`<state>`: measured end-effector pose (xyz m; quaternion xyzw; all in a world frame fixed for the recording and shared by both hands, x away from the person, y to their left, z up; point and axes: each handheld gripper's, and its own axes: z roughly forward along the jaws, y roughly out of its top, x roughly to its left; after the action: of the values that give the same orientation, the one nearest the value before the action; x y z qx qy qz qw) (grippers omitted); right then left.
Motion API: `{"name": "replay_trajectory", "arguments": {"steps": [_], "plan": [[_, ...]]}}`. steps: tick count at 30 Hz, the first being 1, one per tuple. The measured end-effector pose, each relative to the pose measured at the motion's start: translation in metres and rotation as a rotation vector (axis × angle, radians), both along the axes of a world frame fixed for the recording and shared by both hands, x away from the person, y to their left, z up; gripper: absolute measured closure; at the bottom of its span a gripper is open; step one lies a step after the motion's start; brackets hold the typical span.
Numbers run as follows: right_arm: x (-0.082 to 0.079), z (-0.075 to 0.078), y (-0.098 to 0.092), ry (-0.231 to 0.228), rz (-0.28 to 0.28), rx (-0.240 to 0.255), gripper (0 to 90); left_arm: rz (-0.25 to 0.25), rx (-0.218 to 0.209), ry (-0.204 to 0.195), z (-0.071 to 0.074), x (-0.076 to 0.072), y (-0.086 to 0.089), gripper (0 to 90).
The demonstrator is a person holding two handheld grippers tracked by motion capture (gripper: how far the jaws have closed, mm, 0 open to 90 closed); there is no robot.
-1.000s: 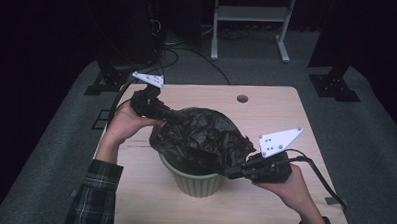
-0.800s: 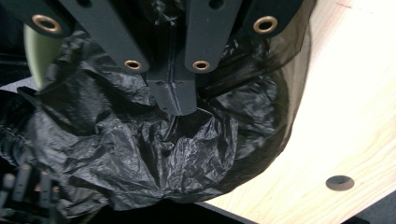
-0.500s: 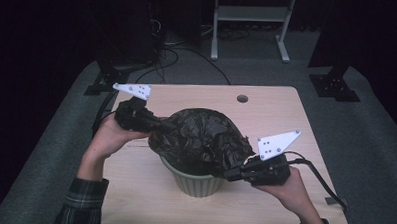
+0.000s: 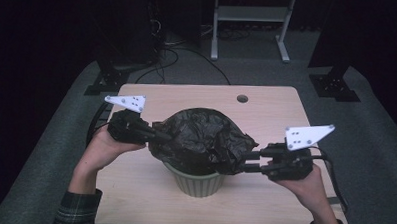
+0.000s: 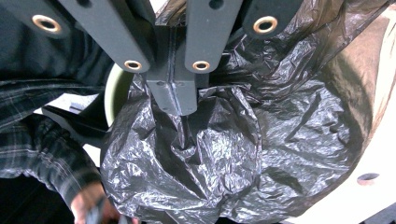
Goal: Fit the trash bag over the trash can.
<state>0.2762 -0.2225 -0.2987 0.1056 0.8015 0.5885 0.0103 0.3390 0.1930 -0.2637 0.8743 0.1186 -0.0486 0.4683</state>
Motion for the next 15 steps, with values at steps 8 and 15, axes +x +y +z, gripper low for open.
{"name": "replay_trajectory", "arguments": {"steps": [8,15], "plan": [[0.037,0.005,-0.016,0.052,-0.148,-0.017,50.4,-0.011,0.002,0.0,0.001,-0.002,-0.001,89.9],[0.027,-0.007,-0.004,0.039,-0.063,-0.03,89.2,-0.034,-0.004,0.023,0.0,-0.009,0.003,89.9]]}}
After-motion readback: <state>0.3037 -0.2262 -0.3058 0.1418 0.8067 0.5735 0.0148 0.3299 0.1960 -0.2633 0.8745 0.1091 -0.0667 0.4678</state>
